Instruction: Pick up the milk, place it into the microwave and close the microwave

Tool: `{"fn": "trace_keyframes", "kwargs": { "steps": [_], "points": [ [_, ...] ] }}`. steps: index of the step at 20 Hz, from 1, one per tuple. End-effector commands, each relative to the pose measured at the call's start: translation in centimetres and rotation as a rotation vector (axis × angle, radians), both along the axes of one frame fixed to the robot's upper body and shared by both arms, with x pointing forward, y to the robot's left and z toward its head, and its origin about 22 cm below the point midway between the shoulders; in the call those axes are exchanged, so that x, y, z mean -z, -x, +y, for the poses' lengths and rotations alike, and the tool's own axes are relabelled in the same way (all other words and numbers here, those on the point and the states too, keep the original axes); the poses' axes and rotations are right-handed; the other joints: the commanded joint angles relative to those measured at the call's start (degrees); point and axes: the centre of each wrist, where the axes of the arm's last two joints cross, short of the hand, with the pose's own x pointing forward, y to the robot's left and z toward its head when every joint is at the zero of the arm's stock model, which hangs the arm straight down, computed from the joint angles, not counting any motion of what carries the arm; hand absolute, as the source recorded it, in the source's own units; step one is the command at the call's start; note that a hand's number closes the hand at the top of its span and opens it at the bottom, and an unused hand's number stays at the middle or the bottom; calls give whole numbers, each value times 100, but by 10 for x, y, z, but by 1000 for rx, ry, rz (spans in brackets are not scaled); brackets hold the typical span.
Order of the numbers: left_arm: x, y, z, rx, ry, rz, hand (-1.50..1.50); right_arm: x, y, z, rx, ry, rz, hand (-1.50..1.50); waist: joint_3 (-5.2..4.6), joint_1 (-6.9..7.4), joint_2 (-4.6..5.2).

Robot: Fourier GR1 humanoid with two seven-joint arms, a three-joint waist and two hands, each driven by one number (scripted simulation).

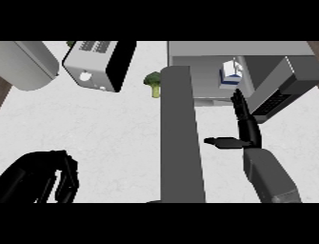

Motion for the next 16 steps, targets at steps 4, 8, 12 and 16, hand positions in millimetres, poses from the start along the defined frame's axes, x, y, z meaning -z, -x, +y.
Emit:
{"fn": "trace_keyframes", "kwargs": {
  "steps": [4, 8, 12, 16],
  "points": [
    [-4, -10, -44, 66, -66, -39, 150, 24, 51, -23, 26, 2, 29, -150, -12, -143, -47],
    [0, -33, -76, 97, -104, -64, 150, 22, 74, -41, 28, -23, 6, -150, -13, -181, -29],
    [18, -53, -102, 171, -183, -78, 150, 32, 117, -48, 18, -13, 5, -150, -12, -171, -2],
    [39, -62, -135, 250, -267, -48, 150, 19, 142, -75, 45, 6, -21, -150, -11, -206, 13]
  ]
}}
